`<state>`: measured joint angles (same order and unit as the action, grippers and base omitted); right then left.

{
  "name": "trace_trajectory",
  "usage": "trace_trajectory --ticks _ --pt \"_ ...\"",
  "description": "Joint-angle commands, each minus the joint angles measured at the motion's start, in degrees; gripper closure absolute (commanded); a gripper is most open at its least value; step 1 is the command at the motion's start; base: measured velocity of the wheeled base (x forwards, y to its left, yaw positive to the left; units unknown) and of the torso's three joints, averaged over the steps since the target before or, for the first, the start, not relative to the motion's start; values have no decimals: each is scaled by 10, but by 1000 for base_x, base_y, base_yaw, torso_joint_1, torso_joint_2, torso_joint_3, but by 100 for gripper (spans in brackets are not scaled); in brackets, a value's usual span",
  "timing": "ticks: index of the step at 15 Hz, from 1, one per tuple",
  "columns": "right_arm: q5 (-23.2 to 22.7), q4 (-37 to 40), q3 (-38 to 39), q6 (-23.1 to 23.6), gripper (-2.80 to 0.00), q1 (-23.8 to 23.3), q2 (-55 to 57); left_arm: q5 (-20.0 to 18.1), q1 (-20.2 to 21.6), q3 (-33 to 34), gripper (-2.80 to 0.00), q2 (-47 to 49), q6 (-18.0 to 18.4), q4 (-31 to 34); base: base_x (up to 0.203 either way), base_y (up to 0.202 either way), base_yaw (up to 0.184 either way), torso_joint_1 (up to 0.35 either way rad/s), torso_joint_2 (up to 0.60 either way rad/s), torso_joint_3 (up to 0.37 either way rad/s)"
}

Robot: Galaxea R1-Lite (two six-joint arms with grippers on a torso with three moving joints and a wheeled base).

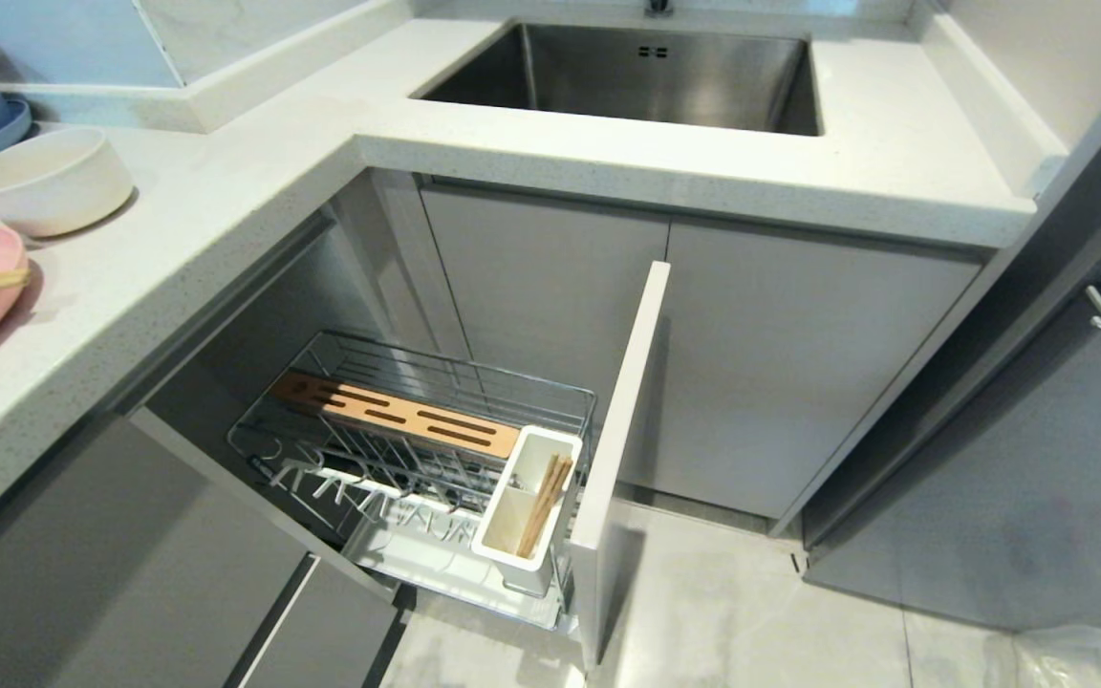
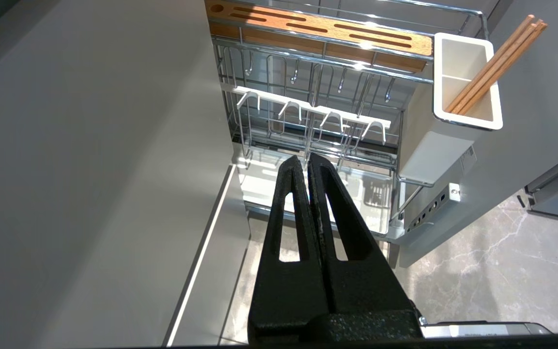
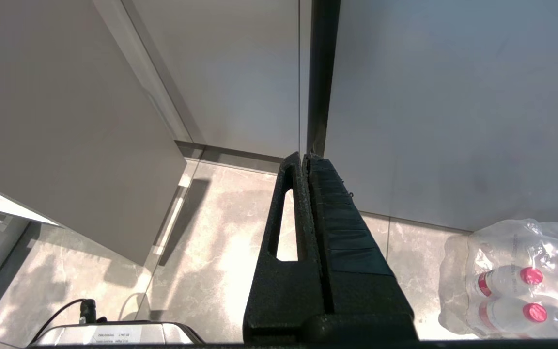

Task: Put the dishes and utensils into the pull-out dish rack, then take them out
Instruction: Pick up the bowl and place it in the cupboard

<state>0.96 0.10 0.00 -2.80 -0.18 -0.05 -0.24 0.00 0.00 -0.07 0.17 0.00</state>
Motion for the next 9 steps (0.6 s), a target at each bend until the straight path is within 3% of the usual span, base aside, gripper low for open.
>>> trace_trajectory --ticks 1,6,9 --pt "0 0 1 0 0 0 0 0 0 0 0 0 0 0 0 0 0 0 0 0" --pt "0 0 1 0 0 0 0 -1 0 -10 0 0 0 -16 0 0 0 0 0 0" --pt "0 0 1 0 0 0 0 -8 0 -119 0 0 -6 -36 0 0 0 0 0 0"
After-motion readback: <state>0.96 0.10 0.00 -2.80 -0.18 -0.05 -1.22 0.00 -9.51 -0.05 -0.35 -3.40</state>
